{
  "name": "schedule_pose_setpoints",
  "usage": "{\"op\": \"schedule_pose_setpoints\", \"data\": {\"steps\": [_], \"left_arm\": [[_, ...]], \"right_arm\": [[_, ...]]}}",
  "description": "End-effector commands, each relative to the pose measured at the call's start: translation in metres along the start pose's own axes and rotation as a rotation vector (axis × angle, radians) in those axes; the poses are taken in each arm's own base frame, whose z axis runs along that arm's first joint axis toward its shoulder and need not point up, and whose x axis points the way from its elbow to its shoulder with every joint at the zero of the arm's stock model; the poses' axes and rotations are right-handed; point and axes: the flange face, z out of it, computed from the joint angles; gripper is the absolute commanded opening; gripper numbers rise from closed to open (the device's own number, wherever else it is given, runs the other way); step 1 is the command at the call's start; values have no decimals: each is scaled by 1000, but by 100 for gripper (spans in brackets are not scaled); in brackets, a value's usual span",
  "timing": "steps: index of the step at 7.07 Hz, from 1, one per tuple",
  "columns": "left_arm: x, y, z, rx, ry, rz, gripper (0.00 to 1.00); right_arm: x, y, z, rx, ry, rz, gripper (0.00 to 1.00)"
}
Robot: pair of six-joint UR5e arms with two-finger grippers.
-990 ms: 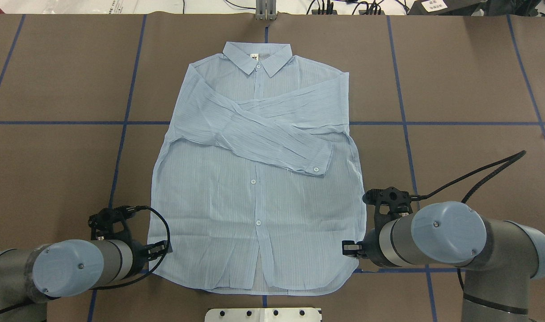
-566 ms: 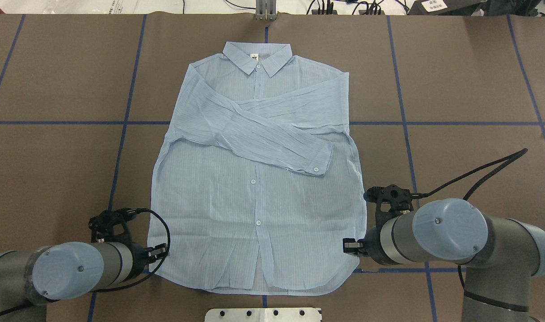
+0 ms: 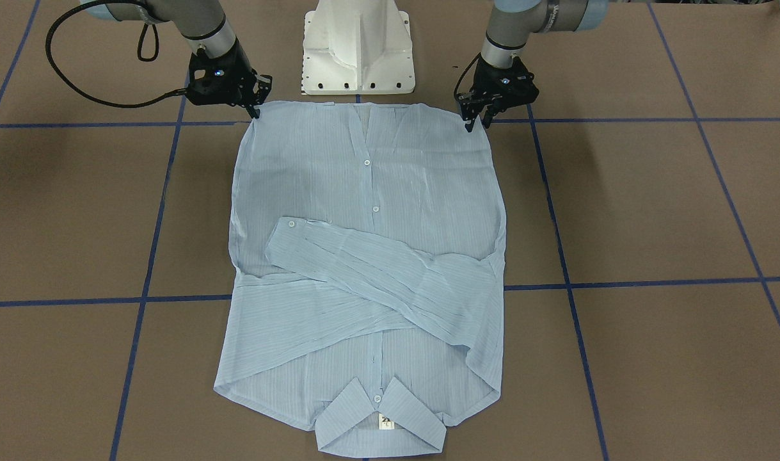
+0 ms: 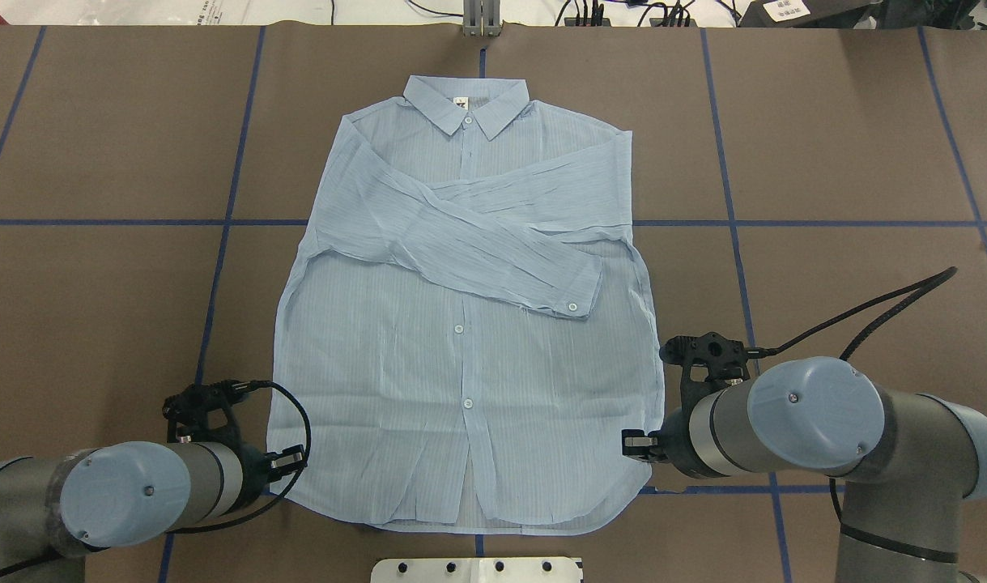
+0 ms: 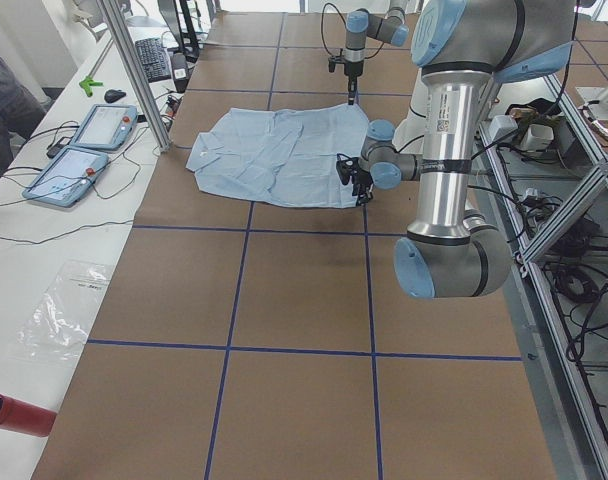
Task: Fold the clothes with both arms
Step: 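Lower both grippers and grasp the hem corners nearest the robot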
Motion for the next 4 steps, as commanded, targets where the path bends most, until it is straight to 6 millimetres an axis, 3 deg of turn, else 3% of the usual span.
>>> {"op": "schedule_pose_setpoints", "data": {"steps": [1,3,4], "left_arm": [[0,5,2,-4,-17,6,41],[0,5,2,-4,-17,6,41],[0,5,2,-5,-19,6,36]], "right_arm": [[0,0,-2,2,-2,0,0],[0,0,-3,2,-4,0,0],[0,0,-2,2,-3,0,0]]}}
